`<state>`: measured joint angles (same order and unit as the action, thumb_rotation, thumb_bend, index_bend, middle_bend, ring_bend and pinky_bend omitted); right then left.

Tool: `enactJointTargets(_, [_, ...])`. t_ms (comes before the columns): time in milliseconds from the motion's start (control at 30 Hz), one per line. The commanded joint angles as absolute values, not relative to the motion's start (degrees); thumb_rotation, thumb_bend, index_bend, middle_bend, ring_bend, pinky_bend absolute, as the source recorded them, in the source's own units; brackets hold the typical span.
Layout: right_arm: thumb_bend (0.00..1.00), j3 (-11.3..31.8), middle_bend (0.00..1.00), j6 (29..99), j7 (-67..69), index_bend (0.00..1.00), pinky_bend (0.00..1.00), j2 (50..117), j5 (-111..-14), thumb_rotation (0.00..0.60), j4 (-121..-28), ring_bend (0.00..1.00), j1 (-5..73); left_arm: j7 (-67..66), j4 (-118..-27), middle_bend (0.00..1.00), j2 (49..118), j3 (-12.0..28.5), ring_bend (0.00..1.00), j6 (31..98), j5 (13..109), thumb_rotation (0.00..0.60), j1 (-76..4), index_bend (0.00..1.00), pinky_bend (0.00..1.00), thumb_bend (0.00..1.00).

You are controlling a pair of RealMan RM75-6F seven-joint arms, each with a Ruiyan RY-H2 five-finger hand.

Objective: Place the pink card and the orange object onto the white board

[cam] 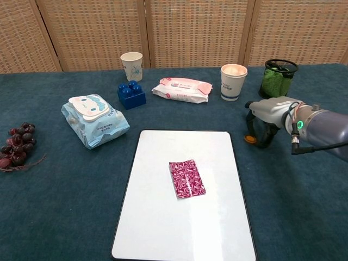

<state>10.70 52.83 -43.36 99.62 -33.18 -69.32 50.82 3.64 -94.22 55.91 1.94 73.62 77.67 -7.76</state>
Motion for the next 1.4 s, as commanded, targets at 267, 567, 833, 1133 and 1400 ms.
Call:
enactJointTargets(267, [0.36, 12.24, 0.00, 52.83, -39.25, 0.53, 0.06, 98.95, -34.70, 0.600, -71.59, 0.00, 49.91, 3.78, -94.23, 0.00, 55.88, 1.88, 0.00, 73.85, 77.84, 0.600, -7.65, 0.00, 0.00, 0.00])
enactJointTargets(567, [0.36, 13.10, 0.00, 53.77, -37.02, 0.53, 0.06, 95.39, -36.14, 0.600, -77.14, 0.00, 49.02, 3.42, -94.38, 0.00, 55.97, 1.79, 0.00, 73.87, 77.98, 0.600, -7.69, 0.00, 0.00, 0.00])
enactJointTargets(833, [0.36, 12.94, 0.00, 56.12, -36.96, 0.53, 0.06, 89.96, -39.24, 0.600, -89.51, 0.00, 48.53, 3.63, -94.67, 0.00, 55.81, 1.55, 0.00, 74.20, 78.64, 0.600, -7.56, 0.00, 0.00, 0.00])
enactJointTargets(1133, [0.39, 11.75, 0.00, 59.64, -41.88, 0.53, 0.06, 91.53, -40.86, 0.600, -98.96, 0.00, 50.81, 3.81, -95.05, 0.00, 55.68, 1.12, 0.00, 75.04, 79.98, 0.600, -7.24, 0.00, 0.00, 0.00])
enactJointTargets(1400, [0.39, 11.04, 0.00, 63.38, -47.65, 0.53, 0.06, 99.13, -37.26, 0.600, -96.80, 0.00, 53.89, 4.44, -94.76, 0.00, 55.63, 0.83, 0.00, 74.51, 80.41, 0.600, -7.43, 0.00, 0.00, 0.00])
